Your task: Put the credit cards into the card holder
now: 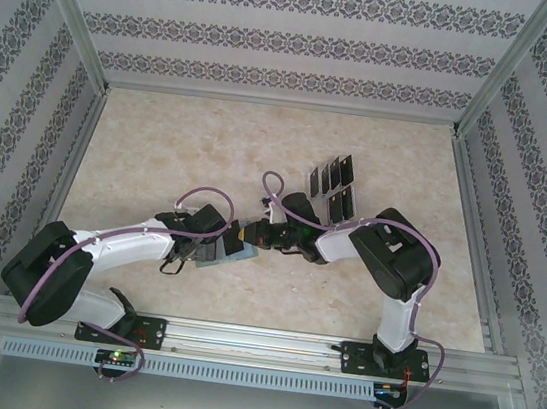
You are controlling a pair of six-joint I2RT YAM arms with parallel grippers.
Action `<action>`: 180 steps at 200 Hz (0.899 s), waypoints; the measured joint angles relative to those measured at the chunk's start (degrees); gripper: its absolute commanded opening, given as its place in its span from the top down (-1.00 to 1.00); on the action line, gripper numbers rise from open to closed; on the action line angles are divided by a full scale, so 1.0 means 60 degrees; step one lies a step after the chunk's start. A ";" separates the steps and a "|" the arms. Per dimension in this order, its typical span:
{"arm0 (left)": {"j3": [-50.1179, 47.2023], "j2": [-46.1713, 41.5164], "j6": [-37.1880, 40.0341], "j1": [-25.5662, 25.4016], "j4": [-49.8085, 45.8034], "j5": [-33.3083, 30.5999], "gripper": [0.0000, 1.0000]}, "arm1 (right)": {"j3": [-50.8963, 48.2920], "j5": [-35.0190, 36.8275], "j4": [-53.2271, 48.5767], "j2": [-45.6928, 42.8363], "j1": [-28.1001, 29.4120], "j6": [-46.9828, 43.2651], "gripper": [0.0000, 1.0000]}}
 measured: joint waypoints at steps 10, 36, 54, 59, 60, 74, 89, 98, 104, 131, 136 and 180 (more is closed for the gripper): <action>0.0000 0.0000 0.0000 0.0000 0.0000 0.0000 -1.00 | 0.0000 -0.0025 0.0004 0.0026 0.0000 0.0007 1.00; 0.0000 0.0000 0.0000 0.0000 0.0000 0.0000 -1.00 | 0.0004 -0.0058 0.0033 0.0142 0.0004 0.0011 1.00; 0.0000 0.0000 0.0000 0.0000 0.0000 0.0004 -1.00 | 0.0011 -0.0076 0.0033 0.0208 0.0007 0.0011 1.00; 0.0000 0.0000 0.0000 0.0000 0.0000 0.0000 -1.00 | 0.0018 -0.0080 0.0036 0.0222 0.0022 0.0015 1.00; 0.0000 0.0000 0.0000 0.0000 0.0000 0.0000 -1.00 | 0.0022 -0.0084 0.0033 0.0226 0.0022 0.0015 1.00; 0.0000 0.0000 0.0000 0.0000 0.0000 0.0004 -1.00 | 0.0069 -0.0098 0.0036 0.0277 0.0073 0.0029 1.00; 0.0000 0.0000 0.0000 0.0000 0.0000 0.0000 -1.00 | 0.0142 -0.0098 0.0036 0.0313 0.0153 0.0047 1.00; 0.0000 0.0000 -0.0004 0.0000 0.0000 0.0004 -1.00 | 0.0178 -0.0102 0.0033 0.0335 0.0178 0.0051 1.00; 0.0000 0.0000 0.0000 0.0000 0.0000 0.0000 -1.00 | 0.0211 -0.0102 0.0033 0.0346 0.0204 0.0055 1.00; 0.0000 0.0000 0.0000 0.0000 0.0000 0.0004 -1.00 | 0.0280 -0.0131 0.0033 0.0393 0.0237 0.0080 1.00; 0.0000 0.0000 0.0000 0.0000 0.0000 0.0004 -1.00 | 0.0280 -0.0131 0.0033 0.0401 0.0237 0.0080 1.00; 0.0000 0.0000 -0.0004 0.0000 0.0000 0.0004 -1.00 | 0.0284 -0.0131 0.0033 0.0463 0.0237 0.0087 1.00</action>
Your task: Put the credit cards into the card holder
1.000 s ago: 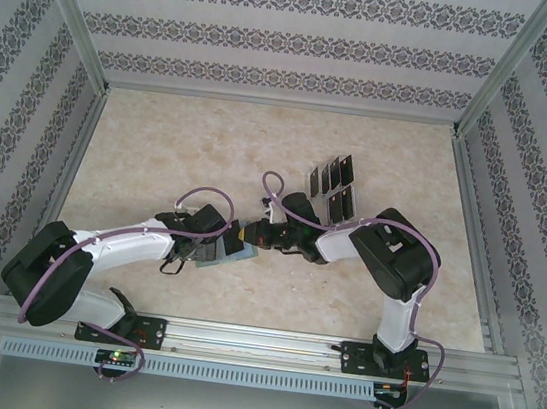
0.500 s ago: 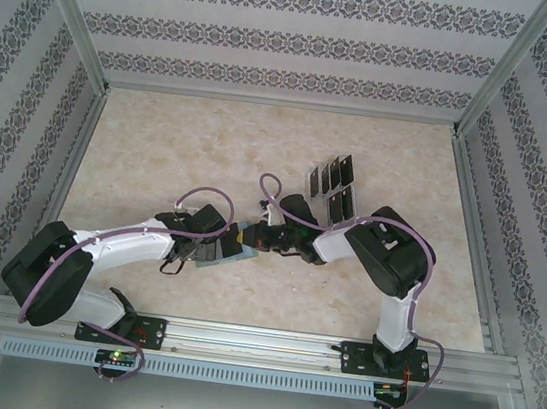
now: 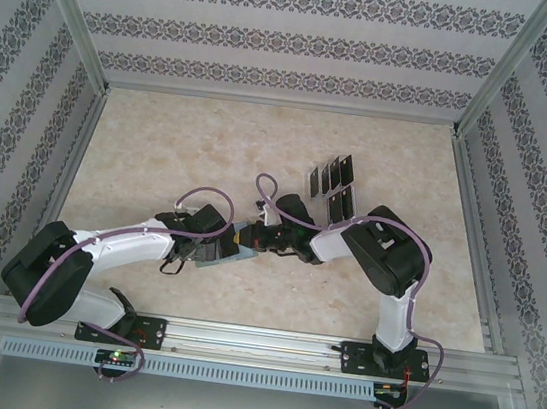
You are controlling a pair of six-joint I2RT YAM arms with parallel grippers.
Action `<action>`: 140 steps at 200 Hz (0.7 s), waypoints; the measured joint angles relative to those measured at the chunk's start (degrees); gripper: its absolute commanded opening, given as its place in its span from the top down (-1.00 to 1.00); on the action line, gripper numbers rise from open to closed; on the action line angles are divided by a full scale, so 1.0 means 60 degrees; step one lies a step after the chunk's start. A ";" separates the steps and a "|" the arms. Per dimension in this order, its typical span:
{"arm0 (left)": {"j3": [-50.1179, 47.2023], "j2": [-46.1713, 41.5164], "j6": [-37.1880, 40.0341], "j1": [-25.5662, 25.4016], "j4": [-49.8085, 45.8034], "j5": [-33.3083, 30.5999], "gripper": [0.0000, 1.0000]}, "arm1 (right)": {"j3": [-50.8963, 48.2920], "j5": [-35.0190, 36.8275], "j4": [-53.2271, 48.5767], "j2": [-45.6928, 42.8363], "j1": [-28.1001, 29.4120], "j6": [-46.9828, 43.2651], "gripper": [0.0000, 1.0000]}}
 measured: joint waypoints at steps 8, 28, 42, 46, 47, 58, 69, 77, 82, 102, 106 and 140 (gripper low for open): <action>0.0000 0.0000 0.0004 0.0000 0.0000 0.0000 -1.00 | 0.0011 0.0000 0.0000 0.0011 0.0004 0.0011 1.00; 0.0000 0.0000 0.0004 0.0000 0.0004 0.0000 -1.00 | 0.0106 0.0000 0.0000 0.0106 0.0062 0.0106 1.00; 0.0000 0.0000 0.0000 0.0000 0.0004 0.0000 -1.00 | 0.0168 0.0000 0.0004 0.0182 0.0124 0.0164 1.00; 0.0000 0.0000 0.0000 0.0000 0.0004 0.0000 -1.00 | 0.0182 0.0000 0.0004 0.0197 0.0146 0.0171 1.00; 0.0000 0.0000 0.0000 0.0000 0.0004 0.0000 -1.00 | 0.0186 0.0000 0.0004 0.0200 0.0146 0.0171 1.00; 0.0000 0.0000 0.0004 0.0000 0.0004 0.0000 -1.00 | 0.0229 0.0000 0.0004 0.0244 0.0189 0.0178 1.00; 0.0000 0.0000 0.0000 0.0000 0.0000 0.0000 -1.00 | 0.0284 -0.0004 0.0004 0.0280 0.0215 0.0193 1.00; 0.0000 0.0000 0.0004 0.0000 0.0000 0.0000 -1.00 | 0.0310 0.0000 0.0004 0.0299 0.0240 0.0208 1.00; 0.0000 -0.0004 0.0004 0.0000 0.0000 0.0000 -1.00 | 0.0313 0.0000 0.0007 0.0310 0.0248 0.0208 1.00; 0.0000 -0.0106 -0.0007 0.0000 -0.0040 0.0004 -1.00 | 0.0317 0.0000 0.0007 0.0313 0.0266 0.0211 1.00; 0.0000 -0.0135 -0.0007 0.0000 -0.0055 0.0007 -1.00 | 0.0321 0.0000 0.0007 0.0313 0.0266 0.0211 1.00; 0.0000 -0.0845 -0.0240 0.0011 -0.0262 -0.0011 -1.00 | 0.0321 0.0004 0.0004 0.0313 0.0266 0.0211 1.00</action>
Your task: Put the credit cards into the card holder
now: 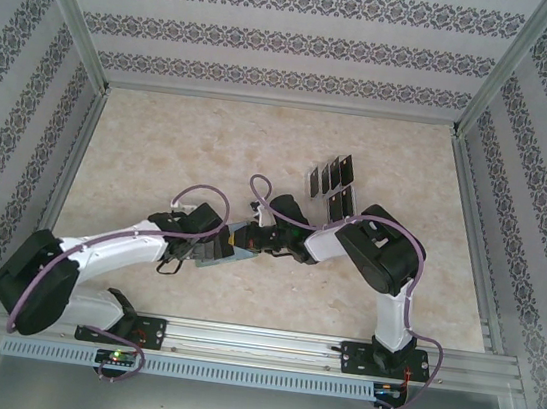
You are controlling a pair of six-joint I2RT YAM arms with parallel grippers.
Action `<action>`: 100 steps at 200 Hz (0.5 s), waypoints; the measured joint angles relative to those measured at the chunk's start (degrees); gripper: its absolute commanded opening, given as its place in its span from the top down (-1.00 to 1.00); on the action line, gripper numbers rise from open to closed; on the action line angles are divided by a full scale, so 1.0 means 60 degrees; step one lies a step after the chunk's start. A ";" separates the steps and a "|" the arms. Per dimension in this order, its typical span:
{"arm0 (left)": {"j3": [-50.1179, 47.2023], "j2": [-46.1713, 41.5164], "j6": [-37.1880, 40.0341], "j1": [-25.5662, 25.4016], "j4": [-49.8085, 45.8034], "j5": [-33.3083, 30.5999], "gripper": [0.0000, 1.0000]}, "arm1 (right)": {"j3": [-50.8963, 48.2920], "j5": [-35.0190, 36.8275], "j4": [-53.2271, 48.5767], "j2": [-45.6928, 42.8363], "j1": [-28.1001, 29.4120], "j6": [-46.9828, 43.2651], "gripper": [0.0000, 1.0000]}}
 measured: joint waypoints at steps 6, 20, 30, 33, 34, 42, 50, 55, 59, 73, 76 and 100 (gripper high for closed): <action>0.0000 -0.0149 -0.0036 0.0018 -0.0058 -0.0029 -1.00 | 0.0000 0.0000 -0.0004 0.0000 0.0000 0.0000 1.00; 0.0000 -0.0474 -0.0109 0.0073 -0.0182 -0.0102 -1.00 | 0.0004 0.0000 -0.0007 0.0000 0.0000 0.0000 1.00; 0.0000 -0.0627 -0.0135 0.0189 -0.0280 -0.0146 -1.00 | 0.0015 0.0000 -0.0018 0.0000 0.0000 -0.0004 1.00; 0.0000 -0.0652 -0.0149 0.0222 -0.0299 -0.0146 -1.00 | 0.0018 0.0000 -0.0025 0.0000 0.0000 -0.0004 1.00; 0.0000 -0.0659 -0.0149 0.0233 -0.0306 -0.0146 -1.00 | 0.0018 0.0000 -0.0025 0.0000 0.0000 -0.0004 1.00; -0.0004 -0.0699 -0.0157 0.0353 -0.0331 -0.0171 -1.00 | 0.0025 0.0000 -0.0044 0.0000 0.0000 -0.0004 1.00; -0.0036 -0.0710 -0.0175 0.0477 -0.0331 -0.0175 -1.00 | 0.0033 0.0004 -0.0062 0.0000 0.0000 -0.0004 1.00; -0.0080 -0.0710 -0.0186 0.0543 -0.0328 -0.0171 -1.00 | 0.0036 0.0004 -0.0073 0.0000 0.0000 -0.0004 1.00; -0.0127 -0.0710 -0.0189 0.0597 -0.0324 -0.0168 -1.00 | 0.0036 0.0004 -0.0076 0.0000 0.0000 -0.0004 1.00; -0.0353 -0.0710 -0.0226 0.0718 -0.0321 -0.0153 -1.00 | 0.0036 0.0007 -0.0080 0.0000 0.0000 -0.0004 1.00; -0.0412 -0.0710 -0.0233 0.0736 -0.0324 -0.0164 -1.00 | 0.0040 0.0007 -0.0080 0.0000 0.0000 -0.0004 1.00; -0.0831 -0.0718 -0.0324 0.0809 -0.0324 -0.0124 -1.00 | 0.0051 0.0007 -0.0106 0.0000 0.0000 -0.0004 1.00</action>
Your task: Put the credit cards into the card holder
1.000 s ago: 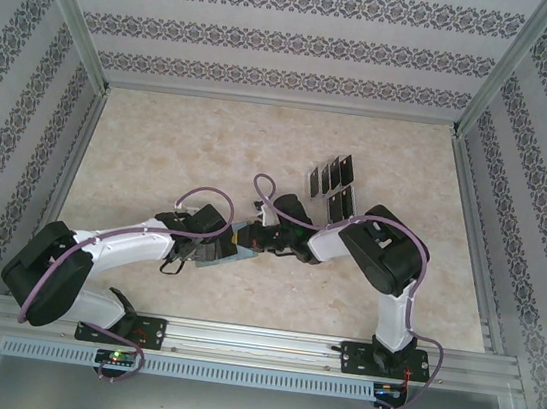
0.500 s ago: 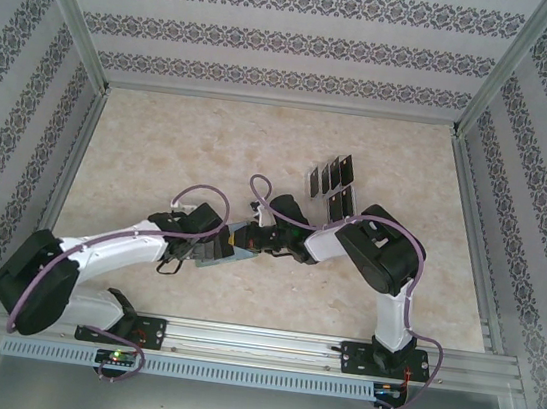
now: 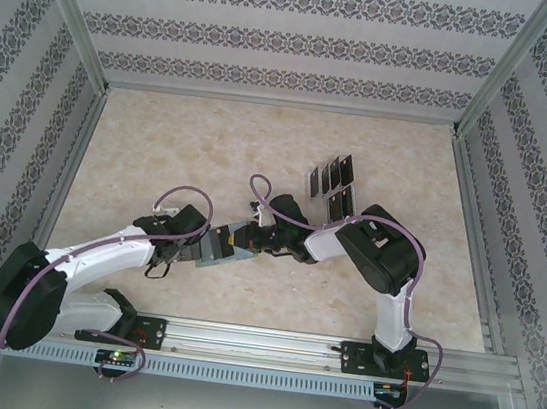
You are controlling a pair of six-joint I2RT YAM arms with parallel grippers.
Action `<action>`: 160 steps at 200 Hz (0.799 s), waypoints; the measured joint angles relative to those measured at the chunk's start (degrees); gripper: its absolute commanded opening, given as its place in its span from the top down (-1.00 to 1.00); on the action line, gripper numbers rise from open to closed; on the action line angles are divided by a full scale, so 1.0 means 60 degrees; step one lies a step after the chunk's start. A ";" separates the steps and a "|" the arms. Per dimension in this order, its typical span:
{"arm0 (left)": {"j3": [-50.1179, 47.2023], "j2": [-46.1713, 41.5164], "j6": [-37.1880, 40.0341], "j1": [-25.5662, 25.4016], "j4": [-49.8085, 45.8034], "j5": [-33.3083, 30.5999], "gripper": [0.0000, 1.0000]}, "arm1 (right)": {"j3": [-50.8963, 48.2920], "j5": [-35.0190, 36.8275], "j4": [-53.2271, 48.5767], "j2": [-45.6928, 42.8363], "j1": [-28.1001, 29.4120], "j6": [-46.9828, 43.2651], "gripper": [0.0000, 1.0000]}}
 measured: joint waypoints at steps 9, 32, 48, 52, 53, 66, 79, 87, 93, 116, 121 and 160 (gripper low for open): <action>-0.0098 -0.0025 -0.0033 0.0018 0.0000 0.0000 -1.00 | 0.0000 0.0000 -0.0004 0.0000 0.0000 0.0000 1.00; -0.0273 -0.0149 -0.0109 0.0025 0.0004 0.0004 -1.00 | 0.0004 0.0000 -0.0007 0.0000 0.0000 0.0000 1.00; -0.0313 -0.0226 -0.0127 0.0025 0.0018 0.0007 -1.00 | 0.0007 0.0000 -0.0015 0.0000 0.0000 0.0000 1.00; -0.0317 -0.0226 -0.0135 0.0025 0.0018 0.0015 -1.00 | 0.0018 0.0000 -0.0022 0.0004 0.0000 0.0000 1.00; -0.0321 -0.0229 -0.0138 0.0025 0.0022 0.0022 -1.00 | 0.0018 0.0000 -0.0022 0.0007 0.0000 0.0000 1.00; -0.0339 -0.0240 -0.0142 0.0025 0.0055 0.0051 -1.00 | 0.0062 -0.0004 -0.0040 0.0040 0.0000 0.0000 1.00; -0.0346 -0.0233 -0.0138 0.0025 0.0080 0.0091 -1.00 | 0.0102 -0.0011 -0.0044 0.0073 0.0007 0.0000 1.00; -0.0346 -0.0215 -0.0138 0.0025 0.0095 0.0117 -1.00 | 0.0127 -0.0007 -0.0044 0.0087 0.0029 0.0004 1.00; -0.0346 -0.0193 -0.0138 0.0025 0.0117 0.0142 -1.00 | 0.0153 -0.0007 -0.0044 0.0106 0.0047 0.0004 1.00; -0.0350 -0.0040 -0.0138 0.0025 0.0248 0.0211 -1.00 | 0.0244 -0.0004 -0.0055 0.0160 0.0124 0.0004 1.00; -0.0346 -0.0004 -0.0138 0.0025 0.0280 0.0219 -1.00 | 0.0259 -0.0004 -0.0058 0.0171 0.0127 0.0000 1.00; -0.0350 0.0087 -0.0138 0.0025 0.0375 0.0291 -1.00 | 0.0324 -0.0004 -0.0124 0.0193 0.0168 0.0004 1.00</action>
